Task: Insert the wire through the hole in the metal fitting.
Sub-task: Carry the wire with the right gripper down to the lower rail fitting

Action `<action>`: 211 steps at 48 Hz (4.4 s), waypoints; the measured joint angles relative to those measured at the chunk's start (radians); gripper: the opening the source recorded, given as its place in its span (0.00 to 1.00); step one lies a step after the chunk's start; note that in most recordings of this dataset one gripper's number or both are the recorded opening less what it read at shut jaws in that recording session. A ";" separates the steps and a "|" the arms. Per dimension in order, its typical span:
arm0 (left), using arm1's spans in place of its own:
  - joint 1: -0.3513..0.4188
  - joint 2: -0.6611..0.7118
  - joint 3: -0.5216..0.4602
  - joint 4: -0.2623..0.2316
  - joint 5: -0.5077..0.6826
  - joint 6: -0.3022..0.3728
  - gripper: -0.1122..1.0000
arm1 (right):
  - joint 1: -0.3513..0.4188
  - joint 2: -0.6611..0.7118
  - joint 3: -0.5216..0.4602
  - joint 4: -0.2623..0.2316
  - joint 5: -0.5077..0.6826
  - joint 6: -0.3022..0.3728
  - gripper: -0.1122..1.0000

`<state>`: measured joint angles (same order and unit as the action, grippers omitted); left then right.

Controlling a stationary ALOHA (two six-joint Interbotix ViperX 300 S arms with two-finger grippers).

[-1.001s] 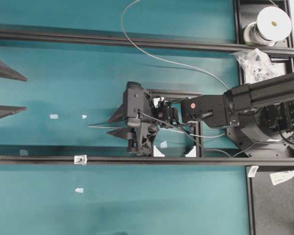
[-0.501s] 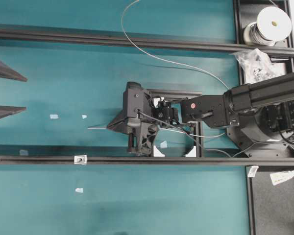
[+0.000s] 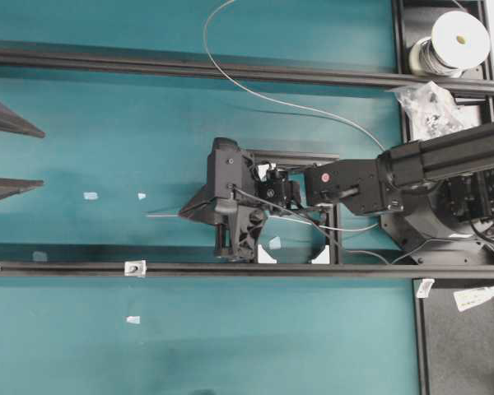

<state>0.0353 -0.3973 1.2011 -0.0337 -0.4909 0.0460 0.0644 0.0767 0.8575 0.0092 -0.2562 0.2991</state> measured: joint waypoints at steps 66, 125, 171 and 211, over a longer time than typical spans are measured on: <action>-0.051 0.003 0.028 -0.018 -0.075 -0.038 0.74 | 0.025 -0.301 0.130 0.005 -0.005 -0.005 0.09; -0.308 0.383 -0.075 -0.060 -0.397 -0.133 0.72 | 0.520 -0.089 0.179 0.787 -0.545 -0.426 0.09; -0.368 0.517 -0.110 -0.058 -0.503 -0.106 0.71 | 0.557 -0.020 0.147 0.816 -0.586 -0.423 0.09; -0.368 0.592 -0.115 -0.057 -0.551 -0.100 0.70 | 0.598 0.020 0.150 0.833 -0.638 -0.396 0.09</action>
<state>-0.3329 0.1948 1.0861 -0.0905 -1.0416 -0.0537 0.6627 0.0966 1.0078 0.8422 -0.8943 -0.0966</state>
